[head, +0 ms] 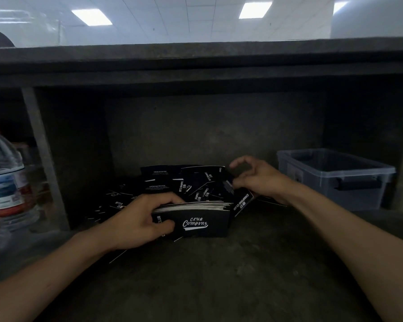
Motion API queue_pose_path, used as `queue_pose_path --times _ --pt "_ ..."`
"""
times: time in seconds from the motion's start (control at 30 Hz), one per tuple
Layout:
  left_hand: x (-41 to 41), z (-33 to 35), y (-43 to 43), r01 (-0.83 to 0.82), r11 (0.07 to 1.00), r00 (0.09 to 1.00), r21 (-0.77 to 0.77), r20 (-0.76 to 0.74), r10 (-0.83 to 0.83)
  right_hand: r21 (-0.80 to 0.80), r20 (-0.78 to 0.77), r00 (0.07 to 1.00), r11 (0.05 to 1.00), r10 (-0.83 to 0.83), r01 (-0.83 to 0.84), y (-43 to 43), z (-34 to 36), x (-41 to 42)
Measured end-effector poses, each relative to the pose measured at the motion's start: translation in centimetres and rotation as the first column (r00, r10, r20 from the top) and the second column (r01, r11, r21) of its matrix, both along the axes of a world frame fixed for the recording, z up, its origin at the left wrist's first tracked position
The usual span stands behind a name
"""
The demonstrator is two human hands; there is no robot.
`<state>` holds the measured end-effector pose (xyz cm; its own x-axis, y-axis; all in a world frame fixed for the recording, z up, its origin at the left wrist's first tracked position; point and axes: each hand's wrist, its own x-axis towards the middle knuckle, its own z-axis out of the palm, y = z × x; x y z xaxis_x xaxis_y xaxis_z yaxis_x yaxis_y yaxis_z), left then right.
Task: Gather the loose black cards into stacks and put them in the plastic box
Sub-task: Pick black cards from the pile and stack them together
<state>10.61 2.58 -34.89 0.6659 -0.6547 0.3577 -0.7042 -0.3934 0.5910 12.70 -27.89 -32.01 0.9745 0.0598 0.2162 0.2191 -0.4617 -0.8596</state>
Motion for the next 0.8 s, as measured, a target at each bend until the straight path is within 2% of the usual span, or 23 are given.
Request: queue_pose_path --times 0.1,0.23,0.3,0.37,0.43,0.7,0.8 --pt "-0.2 0.0 0.0 0.005 1.0 1.0 -0.022 0.005 -0.005 0.143 0.053 0.997 0.989 -0.055 0.047 0.0 0.6 0.0" --pt "0.0 0.1 0.0 -0.016 1.0 0.999 -0.013 0.027 0.016 0.209 0.029 0.999 0.977 0.026 -0.031 -0.3 0.7 0.1" --pt "0.0 0.1 0.0 -0.042 0.999 0.999 0.002 0.032 0.042 0.108 0.118 0.992 0.993 0.035 -0.048 -0.4 0.5 0.1" --pt "0.1 0.1 0.0 -0.074 0.997 0.997 0.01 0.038 0.074 -0.119 0.286 0.958 0.993 0.02 0.015 -0.4 0.4 0.1" --pt "0.1 0.1 0.0 -0.095 0.995 0.995 0.005 0.043 0.094 -0.229 0.354 0.934 0.973 0.053 0.032 -0.5 0.4 0.0" --pt "0.4 -0.2 0.1 -0.078 0.996 0.997 -0.052 0.022 0.08 -0.321 0.203 0.935 0.922 0.291 -0.217 0.3 0.7 -0.7" --pt "0.7 -0.3 0.3 -0.052 0.997 0.999 -0.055 -0.016 0.051 -0.341 0.075 0.925 0.882 0.371 -0.326 1.3 0.5 -1.0"
